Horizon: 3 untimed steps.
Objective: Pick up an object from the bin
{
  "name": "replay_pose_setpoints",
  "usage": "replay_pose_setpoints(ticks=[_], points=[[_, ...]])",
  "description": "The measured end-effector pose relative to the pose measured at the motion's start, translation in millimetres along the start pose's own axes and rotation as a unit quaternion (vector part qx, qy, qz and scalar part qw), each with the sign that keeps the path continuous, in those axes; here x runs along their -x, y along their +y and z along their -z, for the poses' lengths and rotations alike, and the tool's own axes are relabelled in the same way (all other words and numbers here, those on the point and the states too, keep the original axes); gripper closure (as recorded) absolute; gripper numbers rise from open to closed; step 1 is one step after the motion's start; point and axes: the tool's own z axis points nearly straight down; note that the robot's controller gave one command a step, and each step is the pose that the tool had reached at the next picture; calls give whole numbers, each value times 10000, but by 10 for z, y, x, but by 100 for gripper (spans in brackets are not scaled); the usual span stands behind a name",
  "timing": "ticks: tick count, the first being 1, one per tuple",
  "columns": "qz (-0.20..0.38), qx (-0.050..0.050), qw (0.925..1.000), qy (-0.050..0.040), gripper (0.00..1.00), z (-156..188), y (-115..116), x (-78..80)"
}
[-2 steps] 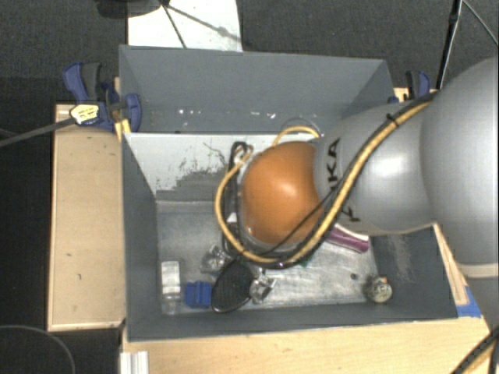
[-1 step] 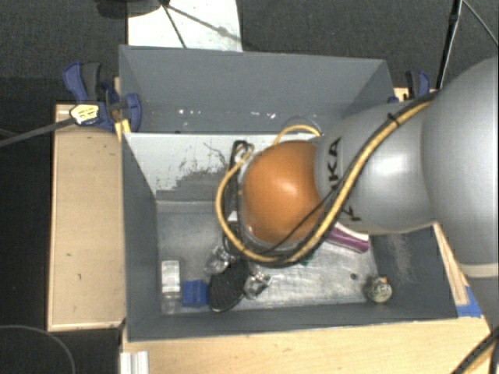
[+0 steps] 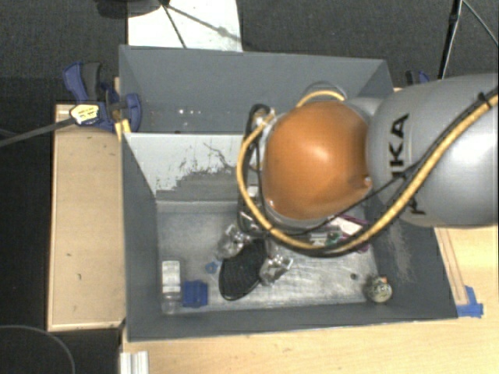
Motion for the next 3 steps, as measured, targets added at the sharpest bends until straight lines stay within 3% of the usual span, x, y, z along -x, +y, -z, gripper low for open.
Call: replay_pose_setpoints(ticks=[1, 2, 3], points=[[1873, 31, 9823, 19, 100, -432, -179, 190], [1829, 12, 9831, 6, 100, 9, -168, 265], [2202, 16, 9755, 10, 100, 102, -347, 54]])
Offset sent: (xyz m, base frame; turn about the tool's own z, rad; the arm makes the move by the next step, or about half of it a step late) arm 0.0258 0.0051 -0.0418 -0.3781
